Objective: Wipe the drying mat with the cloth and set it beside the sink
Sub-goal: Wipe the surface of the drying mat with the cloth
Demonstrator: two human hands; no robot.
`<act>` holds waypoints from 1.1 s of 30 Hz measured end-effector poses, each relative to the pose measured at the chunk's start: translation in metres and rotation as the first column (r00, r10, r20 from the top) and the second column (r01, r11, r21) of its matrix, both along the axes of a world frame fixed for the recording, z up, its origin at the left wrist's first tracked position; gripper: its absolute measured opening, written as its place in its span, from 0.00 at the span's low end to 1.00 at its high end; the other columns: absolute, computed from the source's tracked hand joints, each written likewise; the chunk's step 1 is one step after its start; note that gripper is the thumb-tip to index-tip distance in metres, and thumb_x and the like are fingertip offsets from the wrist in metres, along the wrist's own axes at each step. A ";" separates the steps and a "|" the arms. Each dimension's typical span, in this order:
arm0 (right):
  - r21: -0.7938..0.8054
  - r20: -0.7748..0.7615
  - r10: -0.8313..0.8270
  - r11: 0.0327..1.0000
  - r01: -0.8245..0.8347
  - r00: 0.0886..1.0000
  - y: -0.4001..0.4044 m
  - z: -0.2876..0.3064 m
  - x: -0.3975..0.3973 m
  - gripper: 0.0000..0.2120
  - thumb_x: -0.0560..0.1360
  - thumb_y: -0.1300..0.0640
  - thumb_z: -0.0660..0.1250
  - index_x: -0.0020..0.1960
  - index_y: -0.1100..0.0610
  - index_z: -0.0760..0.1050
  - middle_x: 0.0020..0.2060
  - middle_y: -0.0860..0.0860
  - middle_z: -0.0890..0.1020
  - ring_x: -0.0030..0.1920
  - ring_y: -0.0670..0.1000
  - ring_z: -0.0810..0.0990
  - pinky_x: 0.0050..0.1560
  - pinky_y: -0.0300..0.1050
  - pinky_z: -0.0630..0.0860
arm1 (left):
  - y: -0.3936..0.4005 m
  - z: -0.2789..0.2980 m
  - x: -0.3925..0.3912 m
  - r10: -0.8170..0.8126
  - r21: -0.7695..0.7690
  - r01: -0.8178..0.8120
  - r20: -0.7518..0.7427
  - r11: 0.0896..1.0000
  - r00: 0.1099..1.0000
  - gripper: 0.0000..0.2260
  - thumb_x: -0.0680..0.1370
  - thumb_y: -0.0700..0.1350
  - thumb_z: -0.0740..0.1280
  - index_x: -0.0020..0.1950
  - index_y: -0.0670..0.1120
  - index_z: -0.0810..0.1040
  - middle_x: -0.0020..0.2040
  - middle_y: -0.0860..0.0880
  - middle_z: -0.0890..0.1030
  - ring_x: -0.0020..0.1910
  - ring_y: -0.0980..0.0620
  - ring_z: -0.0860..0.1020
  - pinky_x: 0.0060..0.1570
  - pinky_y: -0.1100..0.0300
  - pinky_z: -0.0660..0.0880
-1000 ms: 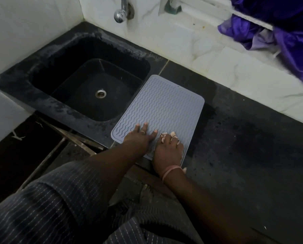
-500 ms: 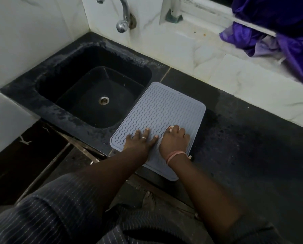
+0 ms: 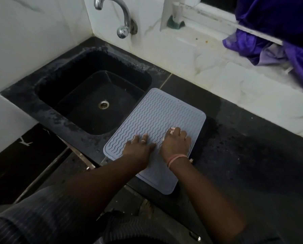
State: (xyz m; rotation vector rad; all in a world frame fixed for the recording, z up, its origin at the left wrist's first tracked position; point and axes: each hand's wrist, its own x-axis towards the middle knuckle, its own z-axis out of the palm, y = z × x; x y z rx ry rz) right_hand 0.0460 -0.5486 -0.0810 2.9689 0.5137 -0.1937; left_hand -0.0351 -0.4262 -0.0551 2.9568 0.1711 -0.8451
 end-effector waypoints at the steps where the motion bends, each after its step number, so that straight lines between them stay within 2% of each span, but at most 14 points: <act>1: 0.016 -0.002 -0.002 1.000 0.002 1.000 -0.001 -0.001 0.001 0.17 0.78 0.55 0.61 0.65 0.58 0.75 0.61 0.58 0.74 0.60 0.63 0.72 0.58 0.60 0.69 | -0.002 0.002 0.007 0.010 -0.013 -0.009 0.075 1.000 0.997 0.36 0.79 0.50 0.71 0.82 0.57 0.57 0.84 0.44 0.49 0.82 0.38 0.52 0.76 0.39 0.62; 2: 0.030 -0.002 -0.016 0.999 0.016 1.000 -0.002 -0.003 0.002 0.16 0.78 0.54 0.62 0.65 0.56 0.76 0.60 0.58 0.74 0.60 0.62 0.71 0.58 0.60 0.68 | -0.002 0.004 0.015 0.025 -0.022 -0.022 0.140 1.000 0.990 0.34 0.79 0.50 0.71 0.82 0.56 0.60 0.84 0.44 0.53 0.81 0.39 0.56 0.74 0.41 0.64; 4: 0.047 0.012 -0.070 0.997 0.069 0.998 0.001 -0.006 0.002 0.15 0.79 0.52 0.62 0.64 0.55 0.76 0.59 0.57 0.74 0.58 0.62 0.71 0.56 0.61 0.65 | -0.001 0.008 0.034 0.064 -0.048 -0.057 0.166 0.997 0.984 0.38 0.78 0.53 0.72 0.83 0.54 0.55 0.84 0.44 0.54 0.81 0.39 0.57 0.74 0.41 0.64; 6: 0.043 0.044 -0.066 0.997 0.064 0.997 0.002 -0.008 0.001 0.14 0.80 0.54 0.61 0.62 0.57 0.76 0.57 0.58 0.76 0.56 0.63 0.73 0.56 0.62 0.65 | 0.000 0.007 0.051 0.103 -0.081 -0.095 0.103 0.992 0.989 0.43 0.76 0.54 0.74 0.84 0.55 0.50 0.85 0.44 0.49 0.82 0.38 0.53 0.75 0.39 0.63; 11: -0.056 0.065 0.084 0.995 -0.081 0.994 -0.004 -0.006 0.008 0.16 0.80 0.58 0.57 0.63 0.63 0.75 0.57 0.62 0.76 0.55 0.64 0.73 0.55 0.61 0.67 | 0.000 -0.005 0.064 0.140 -0.069 -0.145 -0.080 0.987 0.987 0.52 0.74 0.52 0.78 0.84 0.59 0.42 0.84 0.47 0.39 0.83 0.37 0.42 0.73 0.34 0.64; 16: -0.096 0.059 0.132 0.987 -0.126 0.989 -0.008 0.002 0.041 0.22 0.77 0.59 0.51 0.64 0.63 0.75 0.59 0.62 0.74 0.58 0.64 0.71 0.59 0.61 0.66 | 0.001 -0.008 0.067 0.143 -0.084 -0.152 -0.112 0.985 0.983 0.53 0.74 0.51 0.78 0.84 0.60 0.40 0.84 0.47 0.36 0.82 0.37 0.40 0.74 0.33 0.62; 28: -0.093 0.034 0.058 0.994 -0.055 0.998 -0.006 0.004 0.130 0.17 0.80 0.56 0.56 0.65 0.59 0.76 0.63 0.60 0.72 0.62 0.64 0.70 0.65 0.60 0.64 | 0.006 -0.008 0.067 0.137 -0.152 -0.160 -0.151 0.975 0.979 0.52 0.75 0.49 0.77 0.83 0.61 0.39 0.83 0.49 0.33 0.82 0.37 0.38 0.75 0.33 0.60; 33: -0.099 -0.001 0.000 0.995 0.000 1.000 -0.003 0.005 0.149 0.21 0.79 0.52 0.59 0.68 0.60 0.74 0.66 0.61 0.70 0.65 0.65 0.68 0.67 0.61 0.61 | 0.006 -0.009 0.066 0.140 -0.143 -0.162 -0.150 0.976 0.979 0.51 0.75 0.49 0.76 0.83 0.61 0.39 0.83 0.49 0.33 0.82 0.37 0.38 0.74 0.34 0.62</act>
